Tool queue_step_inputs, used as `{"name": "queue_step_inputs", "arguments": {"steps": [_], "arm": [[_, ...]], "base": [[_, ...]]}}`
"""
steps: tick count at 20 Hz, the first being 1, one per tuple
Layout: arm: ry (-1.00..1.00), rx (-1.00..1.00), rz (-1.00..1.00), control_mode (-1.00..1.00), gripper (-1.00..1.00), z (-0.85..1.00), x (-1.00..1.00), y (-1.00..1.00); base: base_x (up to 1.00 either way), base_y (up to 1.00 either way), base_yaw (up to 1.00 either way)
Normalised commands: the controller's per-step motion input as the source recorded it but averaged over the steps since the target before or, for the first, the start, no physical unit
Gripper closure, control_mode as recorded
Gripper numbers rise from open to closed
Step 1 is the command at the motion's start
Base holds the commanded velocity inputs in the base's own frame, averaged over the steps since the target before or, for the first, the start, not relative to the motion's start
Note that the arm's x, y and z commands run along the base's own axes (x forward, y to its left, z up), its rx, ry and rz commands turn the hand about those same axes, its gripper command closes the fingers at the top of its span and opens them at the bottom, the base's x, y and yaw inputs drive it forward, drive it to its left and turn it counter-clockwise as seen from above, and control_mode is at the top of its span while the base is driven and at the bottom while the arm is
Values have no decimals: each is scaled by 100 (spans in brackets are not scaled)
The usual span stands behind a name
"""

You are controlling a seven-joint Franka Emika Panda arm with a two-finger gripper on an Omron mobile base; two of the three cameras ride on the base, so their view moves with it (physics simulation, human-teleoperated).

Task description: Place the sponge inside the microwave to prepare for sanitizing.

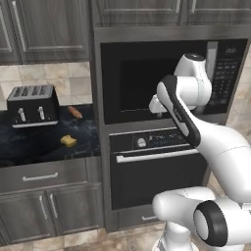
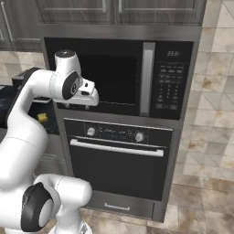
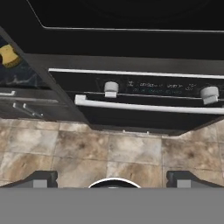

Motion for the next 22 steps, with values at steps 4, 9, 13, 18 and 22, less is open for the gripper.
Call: {"name": "queue_step_inputs", "arguments": {"steps": [4, 9, 13, 18, 22], "arm": [[0, 0, 0, 100, -100, 0, 0, 0], [0, 0, 0, 100, -100, 0, 0, 0], [0, 0, 0, -100, -100, 0, 0, 0], [0, 0, 0, -100, -100, 0, 0, 0], [0, 0, 0, -100, -100, 0, 4, 0]], "base": [[-34, -5, 0], [-7, 0, -3], [0, 0, 0], [0, 0, 0], [0, 0, 0]]}}
